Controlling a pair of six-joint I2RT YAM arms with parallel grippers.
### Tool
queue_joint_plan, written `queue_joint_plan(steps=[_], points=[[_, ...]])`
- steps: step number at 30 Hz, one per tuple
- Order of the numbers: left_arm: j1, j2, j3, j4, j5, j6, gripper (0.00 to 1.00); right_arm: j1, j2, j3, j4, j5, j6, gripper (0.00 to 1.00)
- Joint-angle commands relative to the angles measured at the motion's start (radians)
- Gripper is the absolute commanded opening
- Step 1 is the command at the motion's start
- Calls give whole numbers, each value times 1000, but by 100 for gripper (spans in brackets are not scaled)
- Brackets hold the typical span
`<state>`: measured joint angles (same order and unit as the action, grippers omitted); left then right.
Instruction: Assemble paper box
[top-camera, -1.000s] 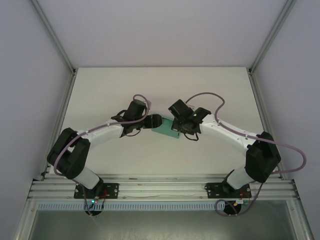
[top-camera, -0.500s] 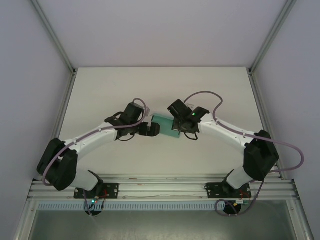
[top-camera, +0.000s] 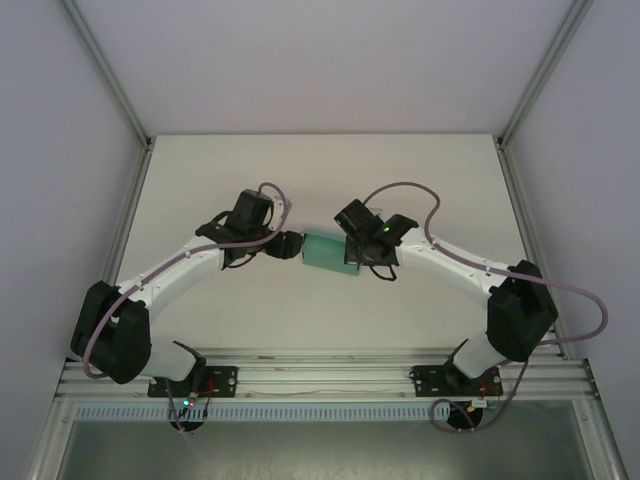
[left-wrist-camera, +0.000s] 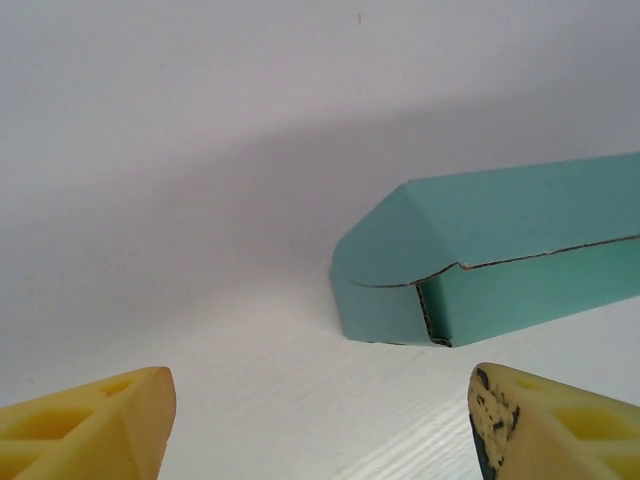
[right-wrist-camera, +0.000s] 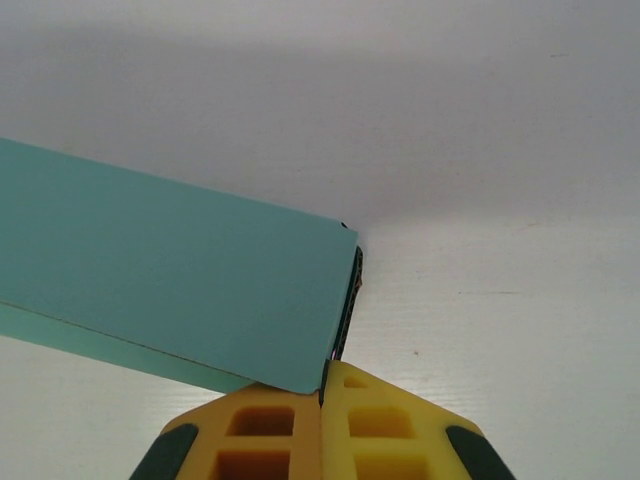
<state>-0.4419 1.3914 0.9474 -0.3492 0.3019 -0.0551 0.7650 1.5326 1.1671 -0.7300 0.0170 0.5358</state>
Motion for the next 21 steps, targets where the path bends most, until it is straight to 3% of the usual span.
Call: queue_joint_plan(steps=[1, 4, 7, 11, 19, 21], points=[[3, -19, 13, -26, 3, 246, 77, 5, 45, 1, -73, -42, -74, 0], [5, -2, -1, -7, -45, 333, 83, 6, 56, 36, -97, -63, -100, 0], [9, 46, 25, -10, -88, 357, 82, 0, 64, 84, -132, -93, -119, 0], [18, 81, 51, -2, -79, 411, 78, -24, 86, 125, -182, -192, -146, 0], [45, 59, 55, -17, -20, 498, 75, -49, 127, 193, -253, -208, -185, 0], [46, 76, 61, -21, -1, 475, 76, -49, 117, 183, -235, -214, -195, 21]])
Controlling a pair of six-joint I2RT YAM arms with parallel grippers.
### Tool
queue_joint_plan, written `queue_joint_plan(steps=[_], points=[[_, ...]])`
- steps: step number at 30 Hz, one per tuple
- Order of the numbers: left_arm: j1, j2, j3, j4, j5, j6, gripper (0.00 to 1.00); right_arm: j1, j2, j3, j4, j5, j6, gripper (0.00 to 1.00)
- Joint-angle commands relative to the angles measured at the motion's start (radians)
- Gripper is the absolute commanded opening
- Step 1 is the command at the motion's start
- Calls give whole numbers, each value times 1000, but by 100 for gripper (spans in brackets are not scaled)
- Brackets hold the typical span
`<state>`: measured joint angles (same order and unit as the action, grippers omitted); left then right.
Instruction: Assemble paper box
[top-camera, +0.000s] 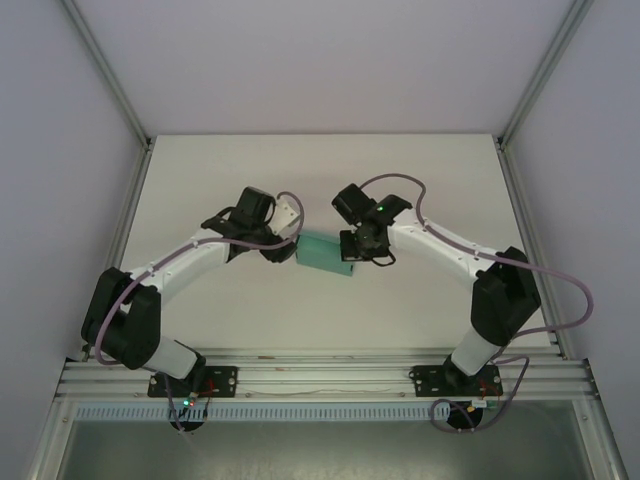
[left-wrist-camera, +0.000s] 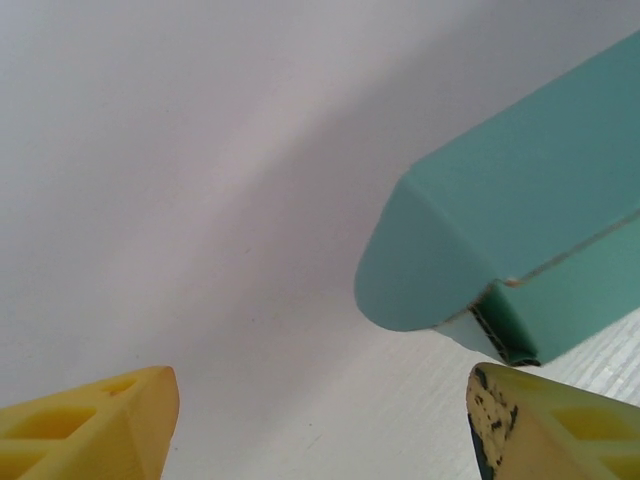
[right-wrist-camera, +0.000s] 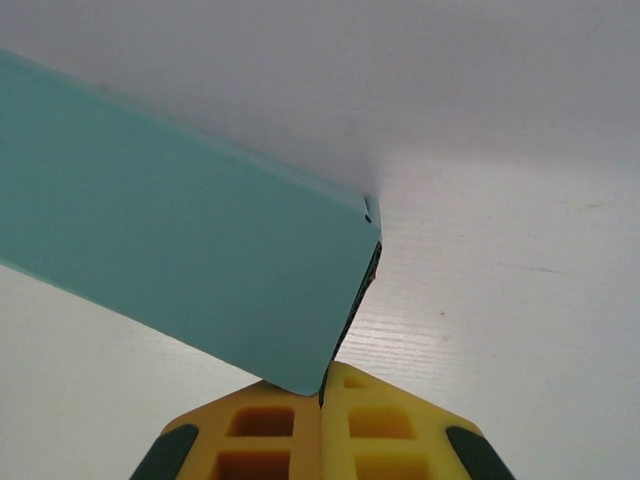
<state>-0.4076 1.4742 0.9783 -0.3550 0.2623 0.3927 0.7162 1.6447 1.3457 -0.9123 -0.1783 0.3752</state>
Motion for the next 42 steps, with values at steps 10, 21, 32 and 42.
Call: queue_joint_plan(steps=[10, 21, 32, 42], points=[[11, 5, -5, 22, 128, -64, 75, -1, -82, -14, -3, 32, -64, 41], [12, -6, -3, 41, 144, -105, 75, -1, -190, -92, 155, 214, -18, 54], [12, -2, -4, 26, 149, -115, 75, -1, -98, -94, 163, 212, 63, 38], [11, -9, -18, 31, 162, -129, 75, 5, -68, -90, 131, 249, 98, 35]])
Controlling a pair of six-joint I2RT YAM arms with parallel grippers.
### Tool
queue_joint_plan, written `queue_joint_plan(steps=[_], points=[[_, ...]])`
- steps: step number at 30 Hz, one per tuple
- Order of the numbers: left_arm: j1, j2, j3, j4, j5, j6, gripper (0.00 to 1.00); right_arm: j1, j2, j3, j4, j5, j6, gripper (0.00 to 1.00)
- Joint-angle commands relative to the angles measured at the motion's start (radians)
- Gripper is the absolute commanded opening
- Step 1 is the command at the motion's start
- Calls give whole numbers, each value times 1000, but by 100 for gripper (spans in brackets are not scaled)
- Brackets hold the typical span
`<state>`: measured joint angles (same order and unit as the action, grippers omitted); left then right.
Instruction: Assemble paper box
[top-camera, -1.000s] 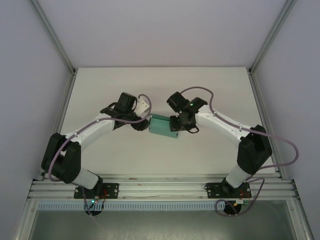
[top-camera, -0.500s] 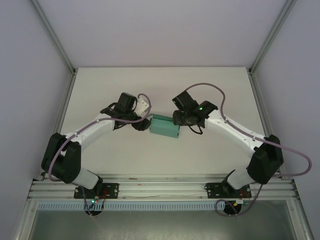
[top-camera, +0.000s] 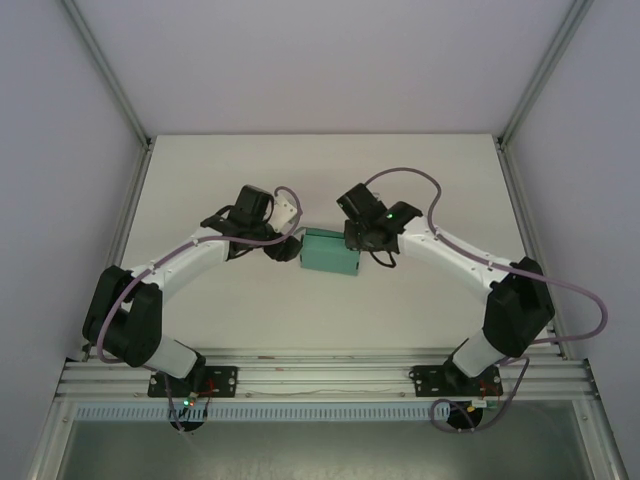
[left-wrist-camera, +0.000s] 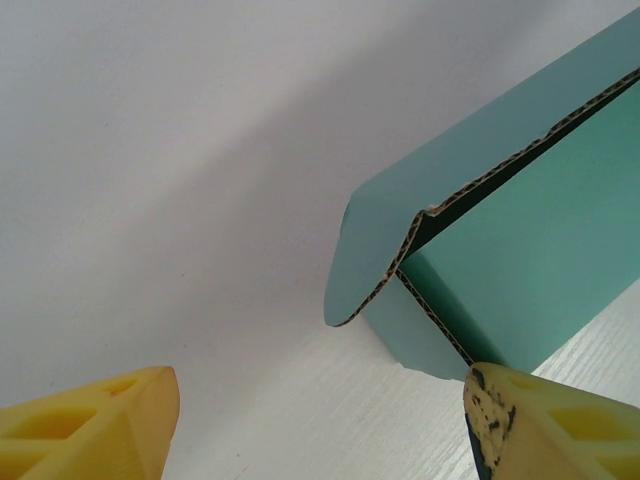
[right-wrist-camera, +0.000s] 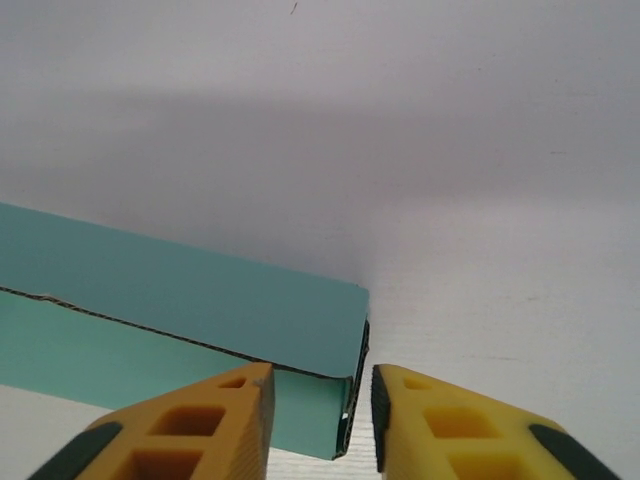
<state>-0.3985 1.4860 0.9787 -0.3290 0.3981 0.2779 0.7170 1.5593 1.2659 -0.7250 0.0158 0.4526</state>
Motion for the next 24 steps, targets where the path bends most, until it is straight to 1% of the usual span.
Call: queue_joint_plan(steps=[1, 3, 7, 9, 13, 17, 20, 24], points=[[3, -20, -20, 6, 25, -15, 75, 4, 5, -13, -50, 50, 14, 36], [3, -18, -20, 8, 22, -17, 75, 8, -25, -24, -26, 35, -6, 40], [2, -25, -24, 11, 29, -16, 75, 7, -100, -67, 54, -22, -64, 42], [1, -29, -28, 15, 31, -16, 75, 7, -115, -81, 62, -16, -79, 42], [3, -33, -25, 10, 33, -13, 75, 8, -91, -86, 52, 3, -91, 39], [2, -35, -26, 6, 34, -15, 75, 7, -53, -70, 42, 52, -90, 35], [3, -32, -28, 13, 41, -19, 75, 6, -25, -50, 25, 91, -86, 35], [2, -24, -25, 17, 48, -26, 75, 6, -2, -34, 31, 94, -84, 33]])
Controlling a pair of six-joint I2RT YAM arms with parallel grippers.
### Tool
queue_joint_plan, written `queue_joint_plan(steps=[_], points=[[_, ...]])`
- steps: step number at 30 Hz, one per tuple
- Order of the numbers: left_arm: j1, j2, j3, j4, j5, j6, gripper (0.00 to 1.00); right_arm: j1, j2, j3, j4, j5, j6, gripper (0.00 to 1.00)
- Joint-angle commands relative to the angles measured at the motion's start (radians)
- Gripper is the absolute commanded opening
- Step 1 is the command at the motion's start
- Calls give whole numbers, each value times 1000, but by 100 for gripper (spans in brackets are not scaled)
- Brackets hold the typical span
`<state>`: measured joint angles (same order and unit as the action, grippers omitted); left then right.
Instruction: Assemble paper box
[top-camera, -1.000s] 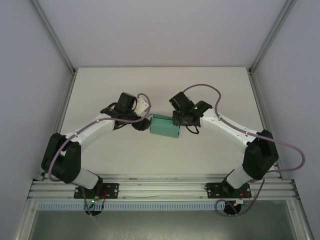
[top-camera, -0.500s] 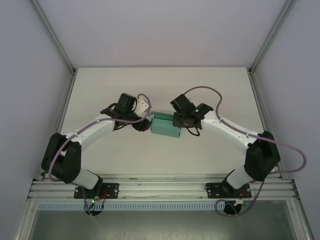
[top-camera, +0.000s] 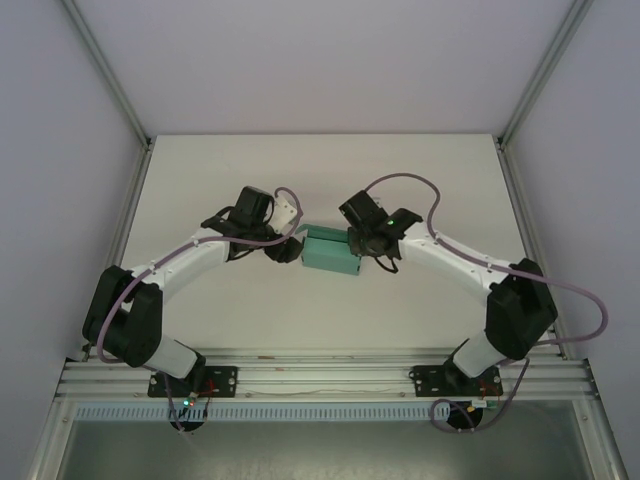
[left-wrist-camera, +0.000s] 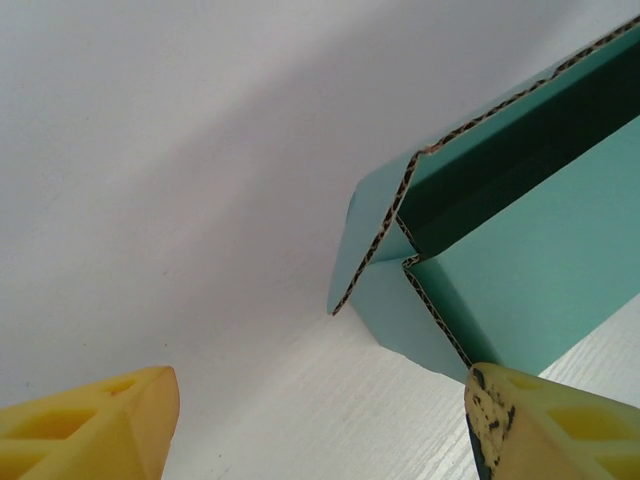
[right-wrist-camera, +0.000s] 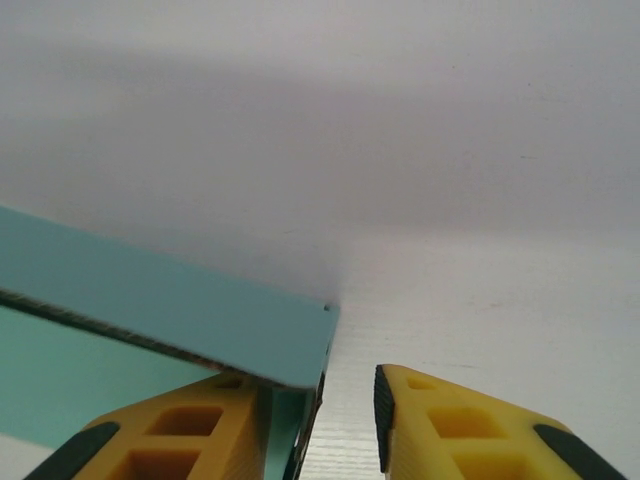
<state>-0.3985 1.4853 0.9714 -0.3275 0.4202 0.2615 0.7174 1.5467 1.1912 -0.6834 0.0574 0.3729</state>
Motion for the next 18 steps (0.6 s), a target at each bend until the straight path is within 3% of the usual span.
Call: queue_joint_plan(steps=[1, 9, 16, 18], points=[[2, -22, -16, 16, 28, -11, 75, 5, 15, 42, -8, 45, -6, 32], [2, -10, -8, 10, 32, -11, 75, 1, 35, 65, -8, 56, 1, 31], [2, -15, -9, 11, 34, -13, 75, 4, 47, 84, -29, 67, 17, 18], [3, -13, -10, 11, 34, -16, 75, 4, 47, 85, -30, 57, 21, 9]])
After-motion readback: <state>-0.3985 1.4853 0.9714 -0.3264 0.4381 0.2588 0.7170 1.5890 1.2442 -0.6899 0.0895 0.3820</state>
